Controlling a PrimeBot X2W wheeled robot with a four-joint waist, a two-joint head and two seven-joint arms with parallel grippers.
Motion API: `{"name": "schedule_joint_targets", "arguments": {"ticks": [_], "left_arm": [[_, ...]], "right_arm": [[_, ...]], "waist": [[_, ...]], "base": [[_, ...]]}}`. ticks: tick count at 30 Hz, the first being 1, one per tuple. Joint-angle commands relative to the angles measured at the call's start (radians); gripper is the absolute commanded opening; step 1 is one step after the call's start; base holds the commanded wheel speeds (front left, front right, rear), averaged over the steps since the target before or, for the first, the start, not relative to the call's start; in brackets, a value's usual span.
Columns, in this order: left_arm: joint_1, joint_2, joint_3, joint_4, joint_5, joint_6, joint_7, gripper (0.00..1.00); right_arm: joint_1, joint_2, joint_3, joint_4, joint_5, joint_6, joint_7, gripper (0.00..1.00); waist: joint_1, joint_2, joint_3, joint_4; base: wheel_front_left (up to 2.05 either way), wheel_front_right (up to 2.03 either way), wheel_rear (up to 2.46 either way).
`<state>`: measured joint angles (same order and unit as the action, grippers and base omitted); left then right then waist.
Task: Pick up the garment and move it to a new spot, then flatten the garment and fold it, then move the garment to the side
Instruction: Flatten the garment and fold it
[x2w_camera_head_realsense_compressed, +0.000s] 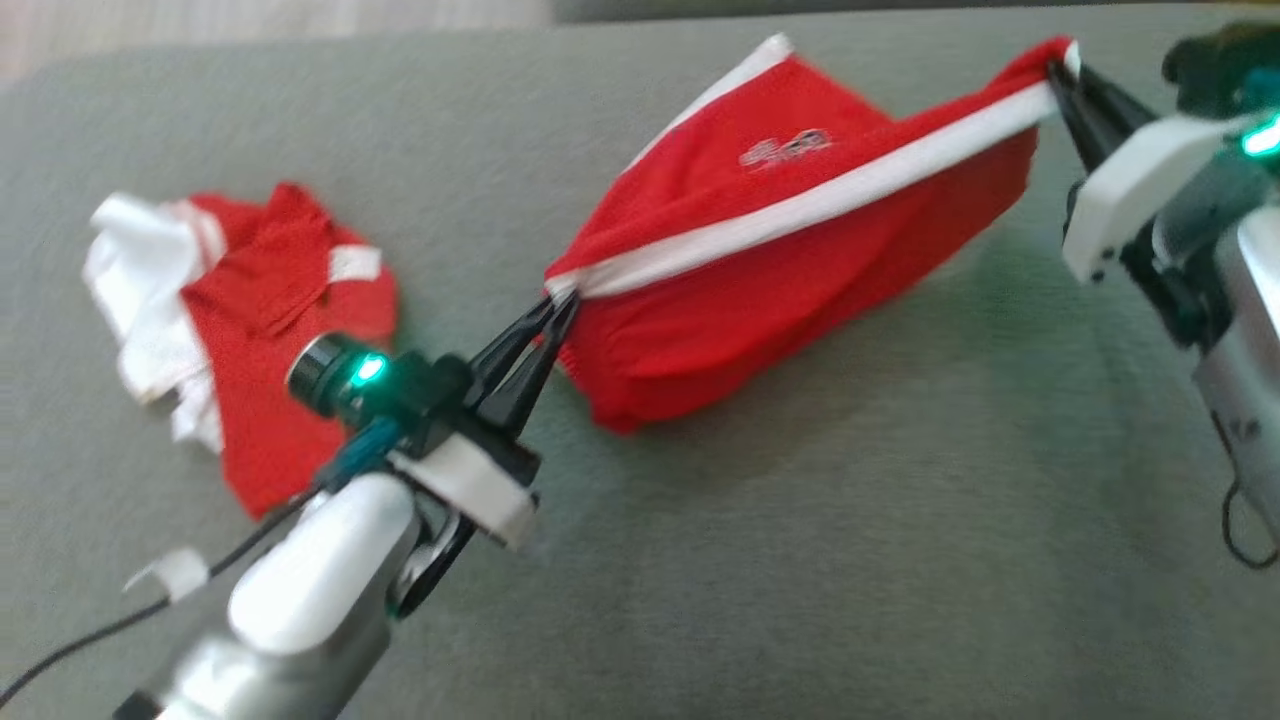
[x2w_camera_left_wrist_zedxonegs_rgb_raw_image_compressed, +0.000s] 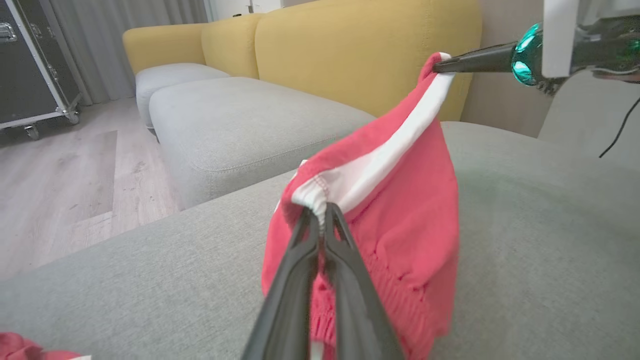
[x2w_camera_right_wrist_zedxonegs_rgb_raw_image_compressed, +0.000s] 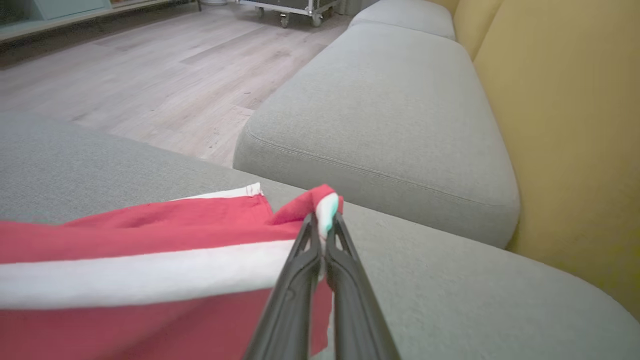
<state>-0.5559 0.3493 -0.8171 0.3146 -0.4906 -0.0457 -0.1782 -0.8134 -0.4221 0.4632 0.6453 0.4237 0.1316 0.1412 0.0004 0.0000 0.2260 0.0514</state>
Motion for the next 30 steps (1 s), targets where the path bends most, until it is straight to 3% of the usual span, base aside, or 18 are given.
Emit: {"name": "schedule_joint_targets", "arguments": {"ticks": [1, 12, 22, 23, 24, 25, 26, 27, 28, 29, 30], "left_arm": [[-0.067, 0.009, 0.033, -0.009, 0.013, -0.006, -0.011, 0.00], [-0.212, -0.125, -0.004, 0.176, 0.034, -0.032, -0.039, 0.00], [-0.293, -0.221, -0.041, 0.285, 0.058, -0.048, -0.068, 0.00], [-0.298, -0.230, -0.045, 0.298, 0.057, -0.049, -0.068, 0.00], [-0.298, -0.230, -0.045, 0.298, 0.057, -0.049, -0.068, 0.00], [-0.301, -0.239, -0.048, 0.310, 0.056, -0.049, -0.069, 0.00], [-0.305, -0.248, -0.051, 0.321, 0.054, -0.050, -0.070, 0.00], [-0.309, -0.255, -0.053, 0.332, 0.051, -0.050, -0.071, 0.27], [-0.313, -0.261, -0.055, 0.344, 0.048, -0.050, -0.070, 0.75], [-0.321, -0.271, -0.062, 0.366, 0.044, -0.050, -0.068, 1.00], [-0.325, -0.274, -0.068, 0.375, 0.044, -0.052, -0.068, 1.00]], "right_arm": [[-0.040, 0.002, 0.006, -0.013, -0.010, -0.001, 0.001, 0.00], [-0.229, 0.003, 0.100, 0.204, -0.036, -0.001, -0.034, 0.00], [-0.340, -0.002, 0.124, 0.396, -0.027, -0.001, -0.105, 0.00], [-0.348, -0.004, 0.123, 0.414, -0.029, -0.001, -0.117, 0.08], [-0.348, -0.004, 0.123, 0.414, -0.029, -0.001, -0.117, 0.08], [-0.354, -0.005, 0.121, 0.432, -0.033, -0.001, -0.131, 0.79], [-0.359, -0.001, 0.109, 0.455, -0.026, -0.001, -0.139, 1.00], [-0.363, 0.005, 0.102, 0.474, -0.023, -0.001, -0.147, 1.00], [-0.368, 0.010, 0.099, 0.491, -0.023, -0.001, -0.157, 1.00], [-0.377, 0.019, 0.091, 0.519, -0.023, -0.001, -0.185, 1.00], [-0.380, 0.024, 0.088, 0.532, -0.024, -0.001, -0.200, 1.00]], "waist": [[-0.0004, 0.0000, 0.064, 0.074], [-0.0004, 0.0000, 0.140, 0.210], [-0.0004, 0.0000, 0.192, 0.281], [-0.0004, 0.0000, 0.194, 0.288], [-0.0004, 0.0000, 0.194, 0.288], [-0.0004, 0.0000, 0.195, 0.293], [-0.0004, 0.0000, 0.197, 0.298], [-0.0004, 0.0000, 0.198, 0.302], [-0.0004, 0.0000, 0.199, 0.304], [-0.0004, 0.0000, 0.200, 0.307], [-0.0004, 0.0000, 0.199, 0.308]], "base": [[0.00, 0.00, 0.00], [0.00, 0.00, 0.00], [0.00, 0.00, 0.00], [0.00, 0.00, 0.00], [0.00, 0.00, 0.00], [0.00, 0.00, 0.00], [0.00, 0.00, 0.00], [0.00, 0.00, 0.00], [0.00, 0.00, 0.00], [0.00, 0.00, 0.00], [0.00, 0.00, 0.00]]}}
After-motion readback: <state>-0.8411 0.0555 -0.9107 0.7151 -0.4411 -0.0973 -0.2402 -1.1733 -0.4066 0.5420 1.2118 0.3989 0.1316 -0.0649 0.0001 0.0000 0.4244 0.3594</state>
